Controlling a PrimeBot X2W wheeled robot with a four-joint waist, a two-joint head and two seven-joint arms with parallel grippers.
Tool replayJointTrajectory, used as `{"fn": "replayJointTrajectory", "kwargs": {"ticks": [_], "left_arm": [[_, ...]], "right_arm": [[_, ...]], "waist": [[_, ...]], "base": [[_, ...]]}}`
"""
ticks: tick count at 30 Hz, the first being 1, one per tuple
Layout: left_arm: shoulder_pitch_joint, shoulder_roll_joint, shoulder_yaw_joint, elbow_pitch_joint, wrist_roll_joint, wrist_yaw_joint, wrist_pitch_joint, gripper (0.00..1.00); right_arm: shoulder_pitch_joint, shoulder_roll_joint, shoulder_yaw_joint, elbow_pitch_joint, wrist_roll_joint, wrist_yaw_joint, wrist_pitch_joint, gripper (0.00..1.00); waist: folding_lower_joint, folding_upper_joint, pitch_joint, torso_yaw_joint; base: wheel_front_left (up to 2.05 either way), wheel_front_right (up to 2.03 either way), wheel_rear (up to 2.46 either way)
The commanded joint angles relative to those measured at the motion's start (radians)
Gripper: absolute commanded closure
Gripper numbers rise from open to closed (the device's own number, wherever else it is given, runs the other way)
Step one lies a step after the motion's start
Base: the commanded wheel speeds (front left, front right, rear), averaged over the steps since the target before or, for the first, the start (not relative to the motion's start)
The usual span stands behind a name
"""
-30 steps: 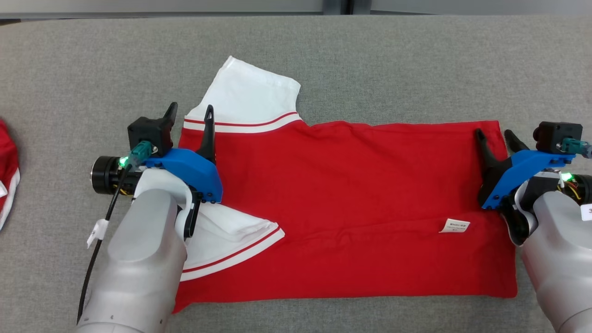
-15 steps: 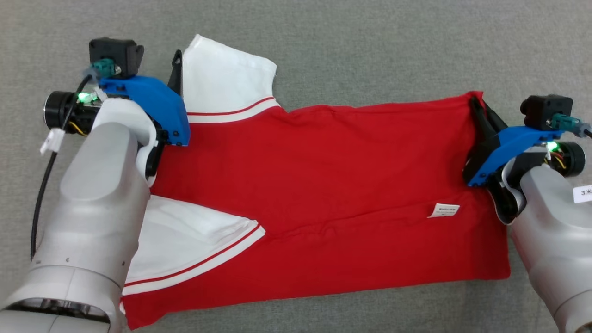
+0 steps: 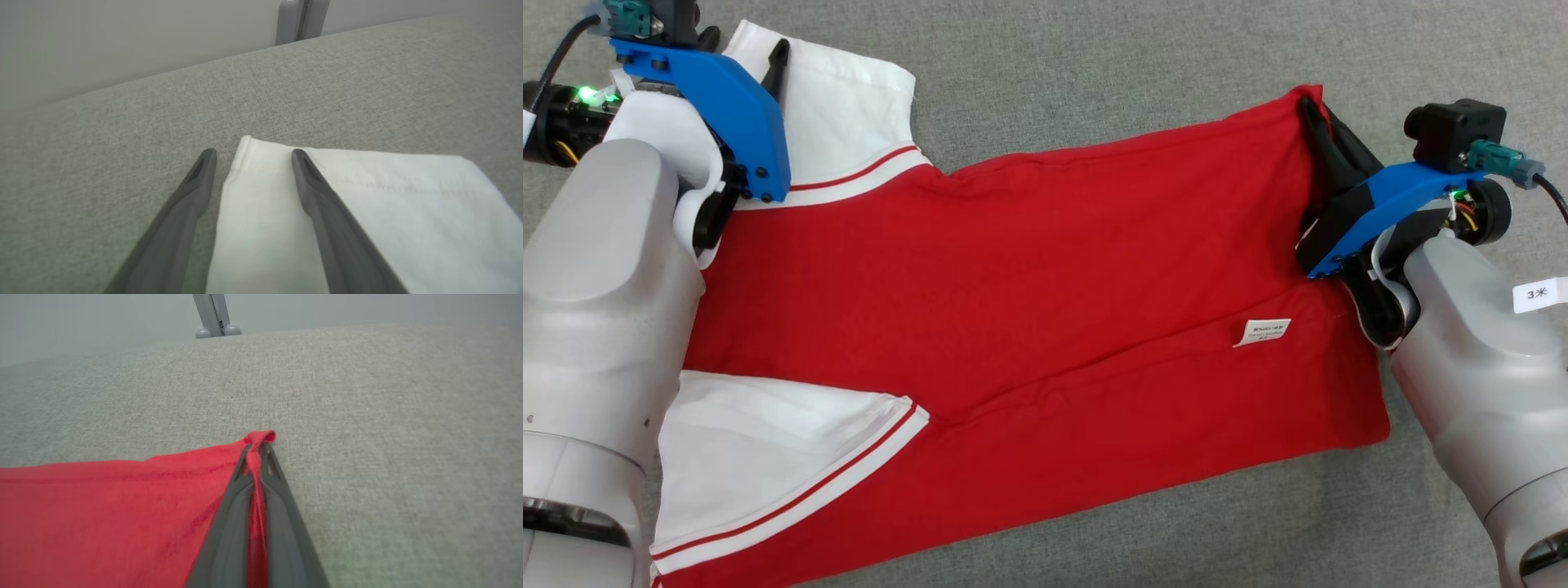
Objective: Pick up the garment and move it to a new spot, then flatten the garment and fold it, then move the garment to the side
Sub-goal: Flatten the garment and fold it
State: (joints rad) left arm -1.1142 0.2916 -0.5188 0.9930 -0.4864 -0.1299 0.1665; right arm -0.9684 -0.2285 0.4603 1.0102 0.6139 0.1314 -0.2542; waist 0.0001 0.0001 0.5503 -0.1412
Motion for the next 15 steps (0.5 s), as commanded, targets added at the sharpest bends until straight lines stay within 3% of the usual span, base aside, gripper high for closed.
{"fn": "replayJointTrajectory", "kwargs": {"ticks": [1,2,3,5,10,15], "left_arm": [[-0.019,0.014,-0.012,-0.007,-0.014,0.000,0.003,0.00],[-0.017,0.018,-0.025,-0.008,-0.019,0.000,0.003,0.10],[-0.012,0.020,-0.038,-0.007,-0.026,0.000,0.008,0.54],[-0.013,0.029,-0.053,-0.011,-0.036,0.000,-0.011,1.00],[-0.004,0.034,-0.101,-0.038,-0.065,-0.001,-0.078,1.00],[-0.005,0.024,-0.111,-0.044,-0.077,-0.001,-0.212,1.00]], "right_arm": [[-0.016,-0.009,0.009,0.001,0.017,-0.001,-0.003,1.00],[-0.016,-0.011,0.015,0.001,0.024,-0.001,-0.005,1.00],[-0.017,-0.013,0.022,0.001,0.031,-0.001,-0.006,1.00],[-0.019,-0.020,0.031,0.005,0.043,-0.001,-0.009,1.00],[-0.020,-0.038,0.027,0.006,0.059,-0.001,-0.011,1.00],[0.010,-0.059,-0.025,-0.010,0.025,-0.001,-0.012,1.00]], "waist": [[-0.0001,-0.0001,0.004,-0.001],[-0.0001,-0.0001,0.005,-0.001],[-0.0001,-0.0001,0.005,-0.002],[-0.0001,-0.0001,0.004,0.001],[-0.0001,-0.0001,-0.012,0.021],[-0.0001,-0.0001,-0.043,0.051]], "base": [[0.00,0.00,0.00],[0.00,0.00,0.00],[0.00,0.00,0.00],[0.00,0.00,0.00],[0.00,0.00,0.00],[0.00,0.00,0.00]]}}
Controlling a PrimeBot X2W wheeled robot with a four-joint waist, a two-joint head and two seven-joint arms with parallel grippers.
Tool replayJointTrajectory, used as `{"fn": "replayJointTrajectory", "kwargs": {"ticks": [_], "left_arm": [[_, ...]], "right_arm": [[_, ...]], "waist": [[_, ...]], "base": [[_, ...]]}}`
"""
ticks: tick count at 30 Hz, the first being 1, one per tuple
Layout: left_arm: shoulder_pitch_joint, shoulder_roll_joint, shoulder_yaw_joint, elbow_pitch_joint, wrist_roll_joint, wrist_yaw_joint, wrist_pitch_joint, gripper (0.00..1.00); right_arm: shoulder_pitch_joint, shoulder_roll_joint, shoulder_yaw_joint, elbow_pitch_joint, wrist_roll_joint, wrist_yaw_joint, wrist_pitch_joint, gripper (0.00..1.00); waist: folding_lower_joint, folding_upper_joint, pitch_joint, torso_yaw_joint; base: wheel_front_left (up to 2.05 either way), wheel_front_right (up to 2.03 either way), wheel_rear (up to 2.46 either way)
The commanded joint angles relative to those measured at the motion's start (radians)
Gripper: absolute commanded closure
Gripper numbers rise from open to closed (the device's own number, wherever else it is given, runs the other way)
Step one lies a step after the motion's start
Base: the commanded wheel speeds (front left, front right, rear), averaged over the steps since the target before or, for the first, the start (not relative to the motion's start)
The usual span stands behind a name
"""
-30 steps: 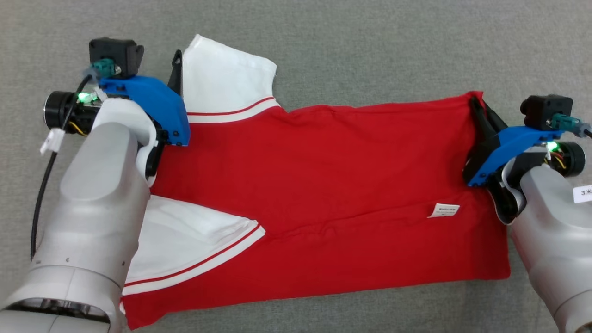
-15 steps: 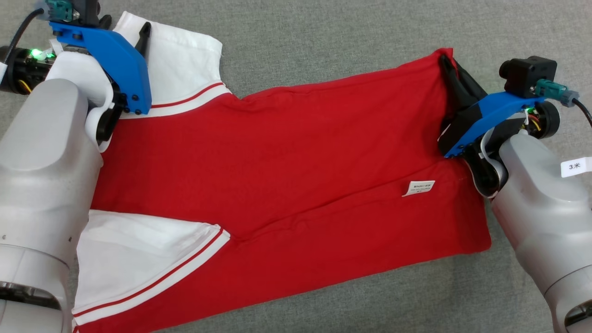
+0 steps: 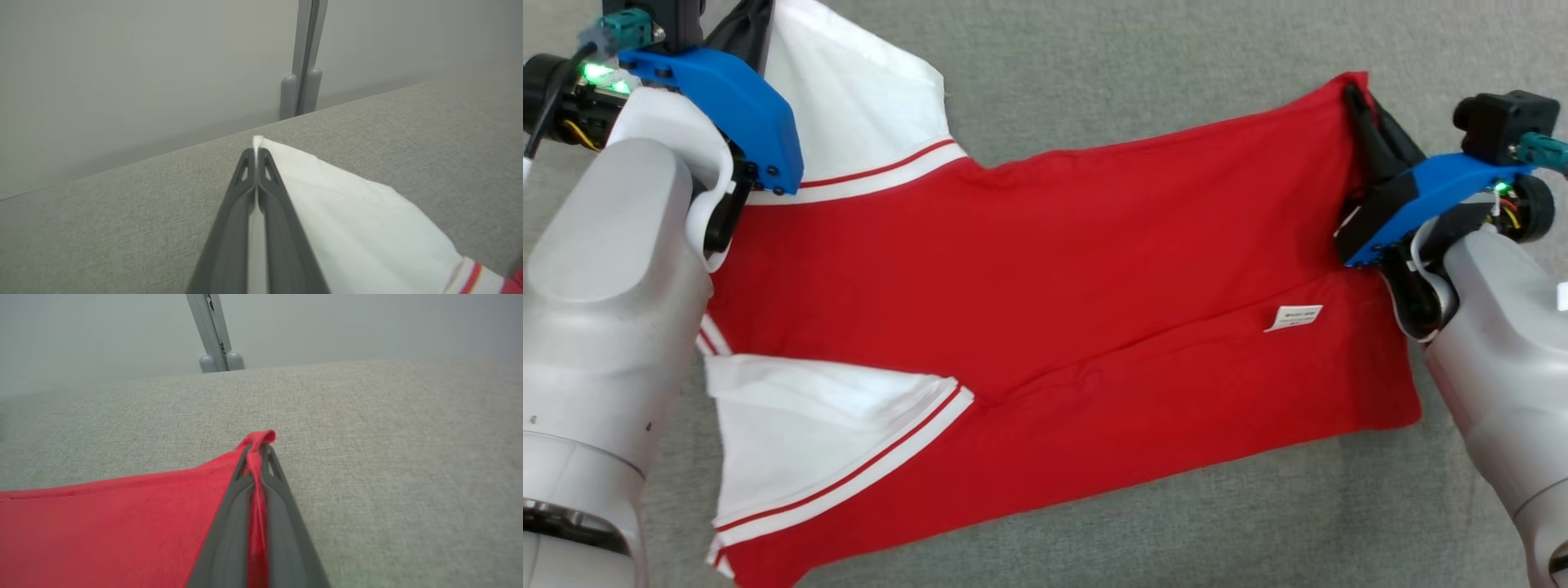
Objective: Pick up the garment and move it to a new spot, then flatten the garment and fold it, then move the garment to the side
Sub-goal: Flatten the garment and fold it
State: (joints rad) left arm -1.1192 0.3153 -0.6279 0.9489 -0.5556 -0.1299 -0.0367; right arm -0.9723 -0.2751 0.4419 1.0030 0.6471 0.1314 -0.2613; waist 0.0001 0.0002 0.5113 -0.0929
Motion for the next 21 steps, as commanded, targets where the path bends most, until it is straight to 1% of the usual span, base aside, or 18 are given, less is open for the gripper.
{"fn": "replayJointTrajectory", "kwargs": {"ticks": [1,4,11,17,18,21], "left_arm": [[0.008,-0.007,-0.005,0.002,-0.012,-0.001,-0.030,1.00],[0.035,-0.024,-0.017,-0.001,-0.031,-0.001,-0.076,1.00],[0.100,-0.043,-0.046,-0.026,-0.074,-0.001,-0.174,1.00],[0.205,-0.052,-0.057,-0.080,-0.110,-0.001,-0.218,1.00],[0.205,-0.052,-0.057,-0.080,-0.110,-0.001,-0.218,1.00],[0.289,-0.056,-0.056,-0.115,-0.117,-0.001,-0.226,1.00]], "right_arm": [[0.024,-0.015,-0.020,-0.001,-0.019,-0.001,-0.005,1.00],[0.053,-0.024,-0.065,0.004,-0.051,-0.001,-0.005,1.00],[0.145,-0.046,-0.190,-0.024,-0.162,-0.001,-0.005,1.00],[0.244,-0.032,-0.274,-0.037,-0.246,-0.001,-0.005,1.00],[0.244,-0.032,-0.274,-0.037,-0.246,-0.001,-0.005,1.00],[0.295,-0.022,-0.312,-0.049,-0.282,-0.001,-0.005,1.00]], "waist": [[-0.0001,-0.0002,-0.014,0.010],[-0.0001,-0.0002,-0.046,0.033],[-0.0001,-0.0002,-0.126,0.081],[-0.0001,-0.0002,-0.205,0.113],[-0.0001,-0.0002,-0.205,0.113],[-0.0001,-0.0002,-0.249,0.128]], "base": [[0.00,0.00,0.00],[0.00,0.00,0.00],[0.00,0.00,0.00],[0.00,0.00,0.00],[0.00,0.00,0.00],[0.00,0.00,0.00]]}}
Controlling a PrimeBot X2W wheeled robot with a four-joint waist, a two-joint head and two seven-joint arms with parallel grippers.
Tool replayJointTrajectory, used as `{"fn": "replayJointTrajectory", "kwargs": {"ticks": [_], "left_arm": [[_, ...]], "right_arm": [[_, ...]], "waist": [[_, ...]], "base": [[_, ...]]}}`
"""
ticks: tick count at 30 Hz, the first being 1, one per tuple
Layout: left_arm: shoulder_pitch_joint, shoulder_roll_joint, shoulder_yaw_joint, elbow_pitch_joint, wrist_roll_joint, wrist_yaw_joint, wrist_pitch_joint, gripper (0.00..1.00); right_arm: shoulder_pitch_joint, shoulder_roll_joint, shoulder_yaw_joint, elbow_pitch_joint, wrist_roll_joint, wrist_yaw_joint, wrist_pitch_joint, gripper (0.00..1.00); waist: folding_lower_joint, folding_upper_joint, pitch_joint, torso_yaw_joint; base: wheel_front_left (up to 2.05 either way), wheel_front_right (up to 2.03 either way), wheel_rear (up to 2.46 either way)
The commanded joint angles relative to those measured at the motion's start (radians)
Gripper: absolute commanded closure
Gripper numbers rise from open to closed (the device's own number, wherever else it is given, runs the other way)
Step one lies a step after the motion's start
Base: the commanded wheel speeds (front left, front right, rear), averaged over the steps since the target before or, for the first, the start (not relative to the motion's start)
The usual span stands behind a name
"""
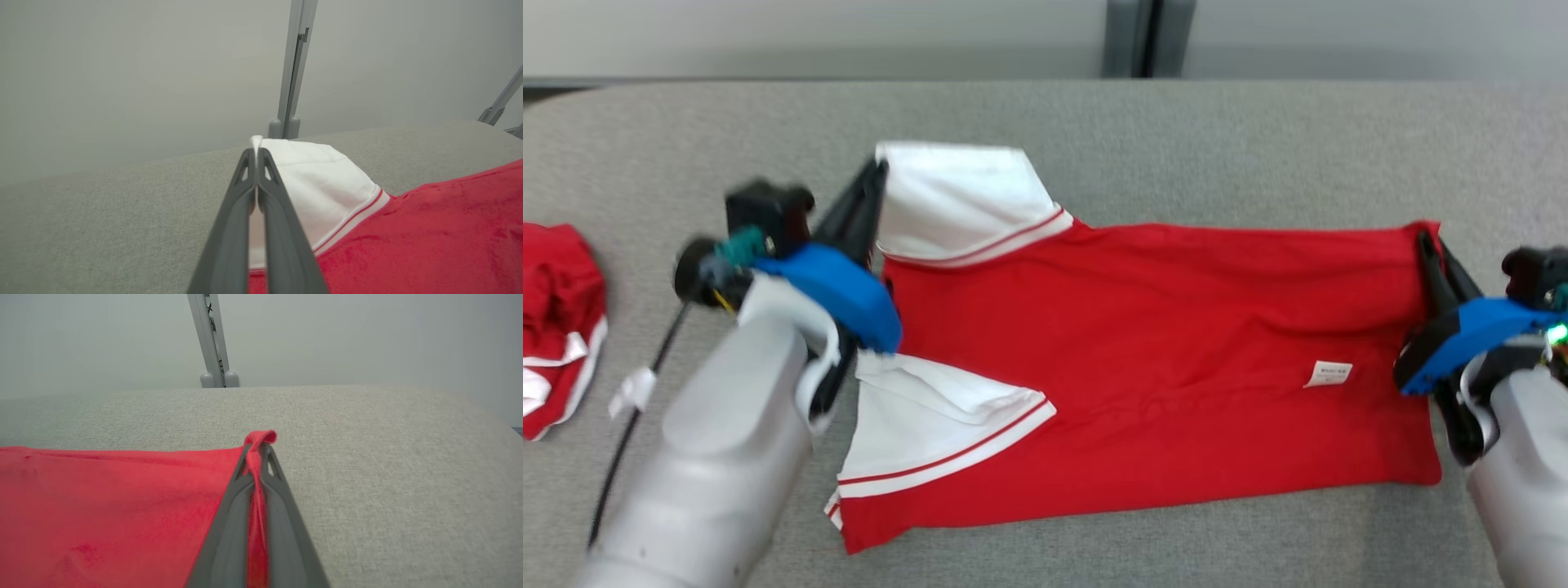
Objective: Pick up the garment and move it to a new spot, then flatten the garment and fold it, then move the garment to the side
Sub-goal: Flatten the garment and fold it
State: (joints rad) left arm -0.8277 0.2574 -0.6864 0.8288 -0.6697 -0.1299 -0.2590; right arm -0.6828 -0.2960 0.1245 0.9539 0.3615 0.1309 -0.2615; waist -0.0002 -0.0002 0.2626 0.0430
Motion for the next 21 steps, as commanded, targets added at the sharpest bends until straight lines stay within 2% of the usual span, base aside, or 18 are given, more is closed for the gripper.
{"fn": "replayJointTrajectory", "kwargs": {"ticks": [1,10,21], "left_arm": [[0.028,0.003,0.009,-0.007,-0.003,-0.001,-0.006,1.00],[0.342,-0.046,0.077,-0.167,0.042,0.015,-0.007,1.00],[0.587,-0.119,0.086,-0.199,0.054,0.003,-0.007,1.00]], "right_arm": [[0.025,0.005,-0.008,-0.005,-0.003,0.000,-0.005,1.00],[0.210,0.055,-0.136,-0.029,-0.053,0.000,-0.005,1.00],[0.349,0.116,-0.272,-0.021,-0.115,0.000,-0.005,1.00]], "waist": [[0.0002,0.0002,-0.015,-0.004],[0.0002,0.0002,-0.142,0.040],[0.0002,0.0002,-0.238,0.073]], "base": [[0.00,0.00,0.00],[0.00,0.00,0.00],[0.00,0.00,0.00]]}}
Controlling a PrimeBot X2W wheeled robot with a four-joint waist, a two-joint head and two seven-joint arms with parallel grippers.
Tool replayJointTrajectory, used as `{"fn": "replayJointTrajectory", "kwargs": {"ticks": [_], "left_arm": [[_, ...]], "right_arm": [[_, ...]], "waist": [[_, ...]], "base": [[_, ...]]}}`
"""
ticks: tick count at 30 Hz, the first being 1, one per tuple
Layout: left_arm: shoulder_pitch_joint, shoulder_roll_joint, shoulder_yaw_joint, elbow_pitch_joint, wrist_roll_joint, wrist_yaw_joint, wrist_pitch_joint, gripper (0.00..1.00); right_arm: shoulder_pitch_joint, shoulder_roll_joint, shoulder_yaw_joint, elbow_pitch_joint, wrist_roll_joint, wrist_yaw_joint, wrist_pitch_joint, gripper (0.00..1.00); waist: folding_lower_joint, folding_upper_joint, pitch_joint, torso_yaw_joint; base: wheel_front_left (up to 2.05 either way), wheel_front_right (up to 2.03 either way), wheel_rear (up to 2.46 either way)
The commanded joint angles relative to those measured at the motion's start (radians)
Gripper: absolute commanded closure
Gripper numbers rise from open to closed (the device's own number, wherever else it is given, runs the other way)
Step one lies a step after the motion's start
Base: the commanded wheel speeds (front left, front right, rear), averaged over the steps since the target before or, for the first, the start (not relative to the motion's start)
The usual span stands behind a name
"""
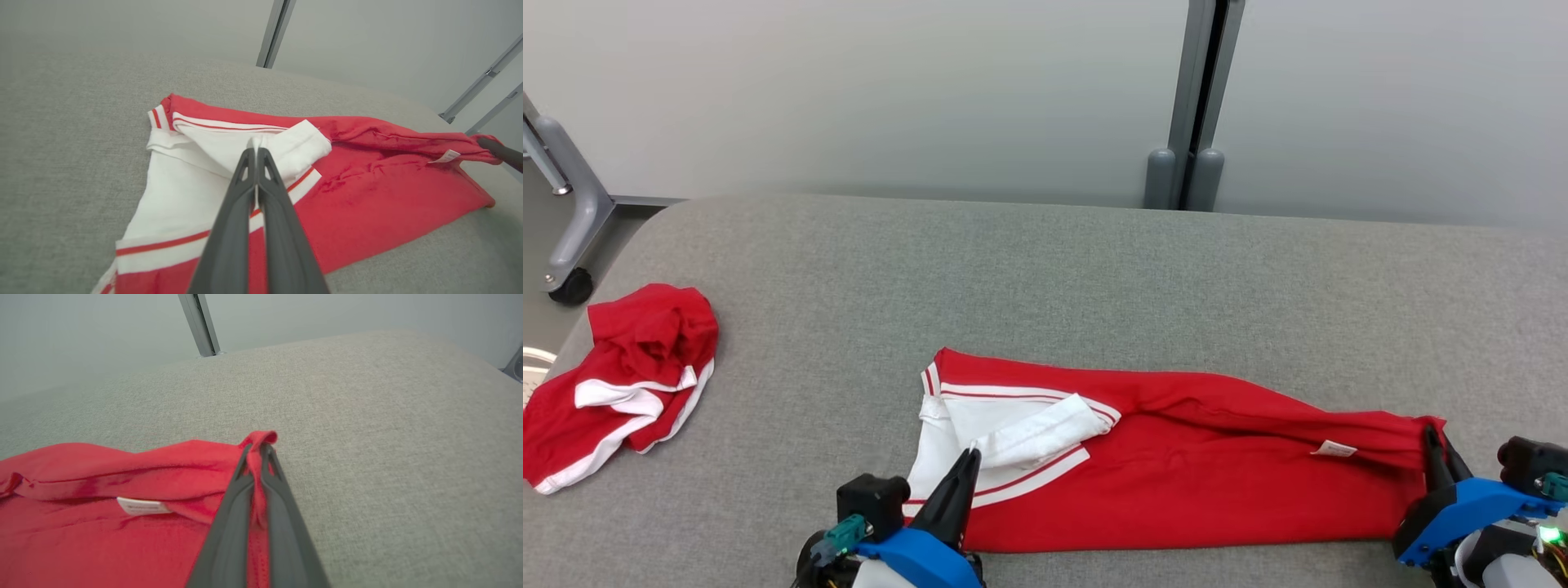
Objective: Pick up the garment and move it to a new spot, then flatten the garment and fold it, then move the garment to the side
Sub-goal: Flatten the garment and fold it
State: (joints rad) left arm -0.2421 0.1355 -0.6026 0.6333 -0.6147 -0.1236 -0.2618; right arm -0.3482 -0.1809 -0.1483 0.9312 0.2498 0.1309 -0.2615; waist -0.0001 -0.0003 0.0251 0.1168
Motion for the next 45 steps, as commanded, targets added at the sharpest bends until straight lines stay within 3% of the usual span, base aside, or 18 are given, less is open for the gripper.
{"fn": "replayJointTrajectory", "kwargs": {"ticks": [1,9,10,11,12,17,27,28,29,30,34,40,45], "left_arm": [[0.014,0.000,0.009,-0.004,-0.003,-0.004,-0.004,1.00],[0.090,-0.012,0.075,0.005,0.014,-0.007,-0.004,1.00],[0.095,-0.014,0.077,0.010,0.019,-0.008,-0.004,0.64],[0.098,-0.016,0.086,0.011,0.023,-0.008,-0.004,0.16],[0.102,-0.018,0.096,0.008,0.033,-0.008,-0.004,0.00],[0.142,-0.034,0.174,-0.040,0.094,0.013,-0.004,0.00],[0.176,-0.072,0.255,-0.092,0.195,0.002,-0.004,0.00],[0.175,-0.074,0.260,-0.093,0.201,0.002,-0.004,0.00],[0.175,-0.076,0.263,-0.094,0.205,0.001,-0.004,0.00],[0.175,-0.078,0.269,-0.095,0.209,-0.001,-0.004,0.00],[0.177,-0.083,0.292,-0.101,0.224,-0.002,-0.004,0.00],[0.182,-0.086,0.308,-0.100,0.230,-0.006,-0.004,0.00],[0.175,-0.086,0.294,-0.092,0.205,-0.007,-0.004,0.00]], "right_arm": [[0.018,0.005,-0.008,0.000,-0.009,0.000,-0.005,1.00],[0.042,0.036,-0.066,0.024,-0.049,0.000,-0.005,1.00],[0.041,0.037,-0.072,0.030,-0.050,0.000,-0.005,0.35],[0.043,0.040,-0.076,0.040,-0.051,0.000,-0.005,0.00],[0.045,0.044,-0.081,0.047,-0.050,0.000,-0.005,0.00],[0.049,0.046,-0.108,0.056,-0.062,0.000,-0.005,0.00],[0.006,0.060,-0.106,0.182,-0.045,0.000,0.001,0.00],[0.005,0.065,-0.100,0.201,-0.038,0.000,0.002,0.20],[0.002,0.070,-0.090,0.213,-0.031,0.000,0.005,0.81],[-0.001,0.074,-0.077,0.221,-0.024,0.001,0.005,1.00],[-0.003,0.069,-0.041,0.220,0.010,0.000,0.005,1.00],[0.006,0.012,-0.058,0.077,0.021,-0.001,-0.003,1.00],[0.024,0.049,-0.042,-0.052,0.042,0.000,-0.003,1.00]], "waist": [[0.0001,0.0003,-0.004,0.000],[0.0001,0.0003,-0.023,0.003],[0.0001,0.0003,-0.023,0.004],[0.0001,0.0003,-0.023,0.005],[0.0001,0.0003,-0.023,0.006],[0.0001,0.0003,-0.015,0.015],[0.0001,0.0003,0.028,0.045],[0.0001,0.0003,0.030,0.045],[0.0001,0.0003,0.032,0.045],[0.0001,0.0003,0.034,0.044],[0.0001,0.0003,0.031,0.026],[0.0001,0.0003,0.020,-0.017],[0.0001,0.0003,0.009,-0.048]], "base": [[0.00,0.00,0.00],[0.00,0.00,0.00],[0.00,0.00,0.00],[0.00,0.00,0.00],[0.00,0.00,0.00],[0.00,0.00,0.00],[0.00,0.00,0.00],[0.00,0.00,0.00],[0.00,0.00,0.00],[0.00,0.00,0.00],[0.00,0.00,0.00],[0.00,0.00,0.00],[0.00,0.00,0.00]]}}
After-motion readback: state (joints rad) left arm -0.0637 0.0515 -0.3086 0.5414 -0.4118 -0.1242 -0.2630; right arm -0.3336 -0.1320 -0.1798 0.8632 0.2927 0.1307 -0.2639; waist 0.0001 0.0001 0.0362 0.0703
